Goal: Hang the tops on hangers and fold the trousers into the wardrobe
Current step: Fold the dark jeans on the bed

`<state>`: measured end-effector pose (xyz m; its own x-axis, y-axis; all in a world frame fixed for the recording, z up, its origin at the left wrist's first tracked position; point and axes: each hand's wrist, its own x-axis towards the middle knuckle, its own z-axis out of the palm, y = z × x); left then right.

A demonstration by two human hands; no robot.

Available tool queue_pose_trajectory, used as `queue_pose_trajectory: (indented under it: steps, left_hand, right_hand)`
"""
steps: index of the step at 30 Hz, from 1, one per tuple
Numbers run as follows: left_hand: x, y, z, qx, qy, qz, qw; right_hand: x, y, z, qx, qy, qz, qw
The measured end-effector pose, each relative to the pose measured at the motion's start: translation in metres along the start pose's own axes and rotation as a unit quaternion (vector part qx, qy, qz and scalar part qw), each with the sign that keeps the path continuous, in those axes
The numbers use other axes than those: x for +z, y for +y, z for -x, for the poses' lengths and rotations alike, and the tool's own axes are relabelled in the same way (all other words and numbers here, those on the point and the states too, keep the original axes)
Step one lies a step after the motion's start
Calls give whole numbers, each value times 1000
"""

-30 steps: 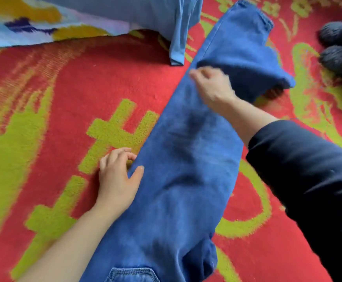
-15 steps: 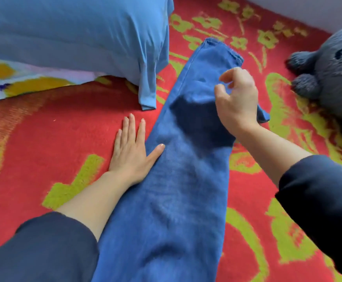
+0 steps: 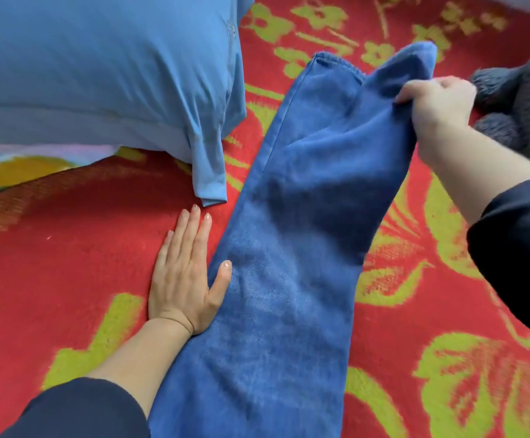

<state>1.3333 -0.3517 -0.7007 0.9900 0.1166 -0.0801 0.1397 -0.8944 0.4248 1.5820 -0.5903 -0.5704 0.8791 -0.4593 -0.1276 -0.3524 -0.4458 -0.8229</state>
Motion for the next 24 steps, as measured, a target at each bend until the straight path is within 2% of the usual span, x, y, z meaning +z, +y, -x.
queue_pose_trajectory:
  steps: [2,4,8,10,12,13,15,16,17,19,20,22,24]
  left_hand:
    - [0,-1,-1,-1,1,3,1000]
    - [2,-1,-2,3,4,5,1000]
    - [3,-2,-3,11,15,11,1000]
    - [3,-3,-2,13,18,15,1000]
    - [3,-3,-2,13,19,18,1000]
    - [2,-3,-1,13,18,19,1000]
    - [1,-2,0,14,19,21,999]
    - [2,-2,-1,15,21,21,999]
    - [3,-3,-1,16,22,22,999]
    - [5,-4,-2,17,27,23,999]
    - [5,-4,-1,19,30,22,999]
    - [6,-5,0,23,35,22,999]
    - [7,-6,-1,24,35,23,999]
  right_hand:
    - [11,-18,-22,-49,-28,-47,997]
    - [31,-14,-34,-50,-51,-43,997]
    - [69,33,-27,41,-64,49,996]
    - [73,39,-19,59,-60,40,996]
    - [66,26,-17,18,-82,-50,995]
    - [61,16,-19,-20,-105,-139,985]
    - [51,1,-23,-68,-150,-326,931]
    - [50,1,-26,-66,-162,-368,913]
    - [51,7,-26,-43,-157,-348,923]
    - [57,28,-20,16,-117,-194,974]
    - [63,41,-18,34,-101,-114,988]
    - [77,57,-19,20,-72,-22,997]
    - [84,54,-10,-31,-39,92,994]
